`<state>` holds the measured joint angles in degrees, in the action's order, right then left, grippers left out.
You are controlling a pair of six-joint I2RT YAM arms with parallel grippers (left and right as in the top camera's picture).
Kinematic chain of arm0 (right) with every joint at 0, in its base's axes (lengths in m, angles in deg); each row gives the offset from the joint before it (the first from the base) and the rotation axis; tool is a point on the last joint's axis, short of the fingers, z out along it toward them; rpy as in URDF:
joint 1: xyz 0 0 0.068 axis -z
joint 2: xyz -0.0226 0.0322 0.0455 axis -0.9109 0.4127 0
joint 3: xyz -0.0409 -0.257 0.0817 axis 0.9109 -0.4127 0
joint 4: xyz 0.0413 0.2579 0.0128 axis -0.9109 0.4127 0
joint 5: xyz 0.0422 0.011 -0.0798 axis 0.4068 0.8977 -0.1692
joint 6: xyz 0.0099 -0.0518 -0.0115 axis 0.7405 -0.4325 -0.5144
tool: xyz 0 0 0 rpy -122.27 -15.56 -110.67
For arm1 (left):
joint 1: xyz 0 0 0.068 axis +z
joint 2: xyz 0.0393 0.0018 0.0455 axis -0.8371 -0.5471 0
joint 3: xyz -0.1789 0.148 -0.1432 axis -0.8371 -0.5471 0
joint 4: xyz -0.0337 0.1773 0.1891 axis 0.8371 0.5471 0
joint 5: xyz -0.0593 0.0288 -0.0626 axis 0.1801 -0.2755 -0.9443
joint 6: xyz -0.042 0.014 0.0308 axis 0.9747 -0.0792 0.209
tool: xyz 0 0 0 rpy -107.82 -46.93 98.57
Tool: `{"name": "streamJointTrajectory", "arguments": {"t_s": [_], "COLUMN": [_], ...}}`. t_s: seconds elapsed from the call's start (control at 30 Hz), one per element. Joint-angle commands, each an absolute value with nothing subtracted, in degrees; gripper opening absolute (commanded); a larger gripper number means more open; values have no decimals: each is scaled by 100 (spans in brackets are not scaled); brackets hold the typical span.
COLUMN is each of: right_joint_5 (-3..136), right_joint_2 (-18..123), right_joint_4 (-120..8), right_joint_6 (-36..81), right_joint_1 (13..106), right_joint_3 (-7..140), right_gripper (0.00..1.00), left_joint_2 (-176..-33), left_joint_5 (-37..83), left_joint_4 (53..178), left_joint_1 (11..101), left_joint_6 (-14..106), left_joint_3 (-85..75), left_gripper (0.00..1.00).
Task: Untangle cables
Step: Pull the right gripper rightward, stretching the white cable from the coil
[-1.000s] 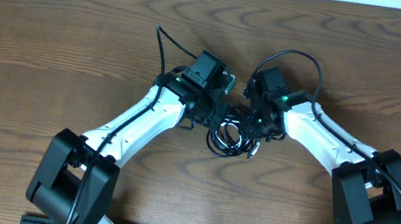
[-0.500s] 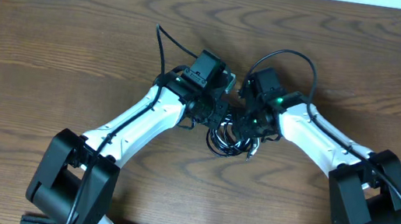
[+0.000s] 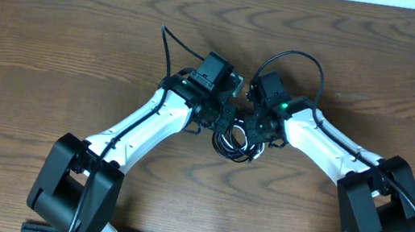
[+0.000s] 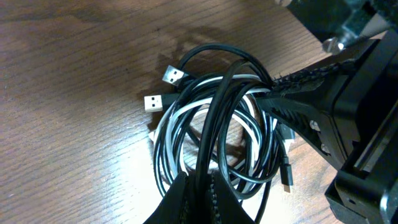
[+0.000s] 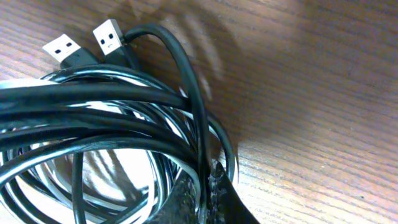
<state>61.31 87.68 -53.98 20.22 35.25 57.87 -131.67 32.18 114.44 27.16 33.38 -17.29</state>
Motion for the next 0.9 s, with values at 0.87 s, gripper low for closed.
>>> {"name": "streamJointTrajectory", "arguments": {"t_s": [0.87], "right_joint_5": [4122], "right_joint_2": [6396], "right_joint_4": [-3940], "right_joint_6": [2769], "right_joint_1": [5973], "right_joint_3": [5773], "right_gripper": [1], "left_joint_2": [-12481], "left_joint_5": [4960], "left_joint_4": [12027], "left_joint_1": [3112], "left_joint_6": [3308], "left_joint_3": [-1657], "left_gripper": [7]}}
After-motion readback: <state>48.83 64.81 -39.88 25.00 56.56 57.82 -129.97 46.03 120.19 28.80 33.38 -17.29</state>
